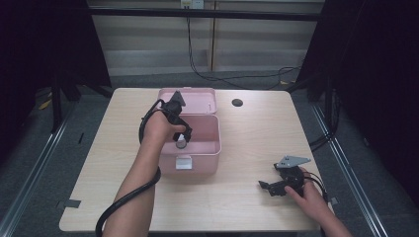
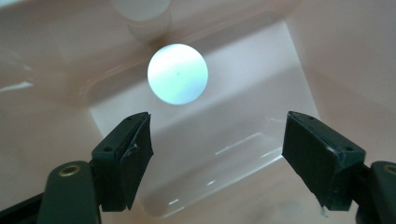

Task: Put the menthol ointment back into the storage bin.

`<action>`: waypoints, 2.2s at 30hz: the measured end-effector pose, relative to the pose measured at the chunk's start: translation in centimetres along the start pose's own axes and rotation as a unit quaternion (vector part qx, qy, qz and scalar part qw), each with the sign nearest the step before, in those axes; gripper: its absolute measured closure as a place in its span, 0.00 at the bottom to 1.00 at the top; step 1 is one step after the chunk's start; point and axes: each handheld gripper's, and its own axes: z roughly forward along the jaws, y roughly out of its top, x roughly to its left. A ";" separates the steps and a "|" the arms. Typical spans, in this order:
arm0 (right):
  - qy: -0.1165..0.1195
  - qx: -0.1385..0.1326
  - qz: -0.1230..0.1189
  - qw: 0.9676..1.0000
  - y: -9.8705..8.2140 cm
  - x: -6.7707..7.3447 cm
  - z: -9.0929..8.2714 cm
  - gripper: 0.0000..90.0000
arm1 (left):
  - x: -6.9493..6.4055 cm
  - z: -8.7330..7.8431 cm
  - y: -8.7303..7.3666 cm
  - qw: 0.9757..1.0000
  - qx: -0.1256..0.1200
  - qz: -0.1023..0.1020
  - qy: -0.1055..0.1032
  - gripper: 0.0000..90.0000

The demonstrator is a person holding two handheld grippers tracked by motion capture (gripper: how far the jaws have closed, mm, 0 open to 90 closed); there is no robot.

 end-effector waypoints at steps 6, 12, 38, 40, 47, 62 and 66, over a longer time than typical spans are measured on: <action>0.000 0.000 0.000 1.000 0.0 0.0 0.0 0.08 | 0.6 -1.9 -0.6 1.000 -0.001 -0.001 -0.003 0.27; 0.000 0.000 0.000 1.000 0.0 0.0 0.0 0.08 | 0.9 -3.1 -0.9 1.000 -0.005 -0.003 -0.001 0.27; 0.001 0.001 0.000 1.000 0.0 0.0 0.0 0.08 | 2.4 -8.2 -2.8 1.000 -0.018 -0.008 0.002 0.26; 0.001 0.001 0.000 1.000 0.0 0.0 0.0 0.08 | 2.8 -8.4 -3.2 1.000 -0.018 -0.012 0.002 0.26; 0.000 0.000 0.000 1.000 0.0 0.0 0.0 0.08 | 4.0 -8.8 -4.4 1.000 -0.019 -0.020 0.000 0.26; 0.000 0.000 0.000 1.000 0.0 0.0 0.0 0.08 | 6.3 -8.9 -7.0 0.999 -0.026 -0.023 -0.006 0.23; 0.000 0.000 0.000 1.000 0.0 0.0 0.0 0.08 | 7.2 -8.7 -7.8 0.999 -0.031 -0.027 -0.008 0.23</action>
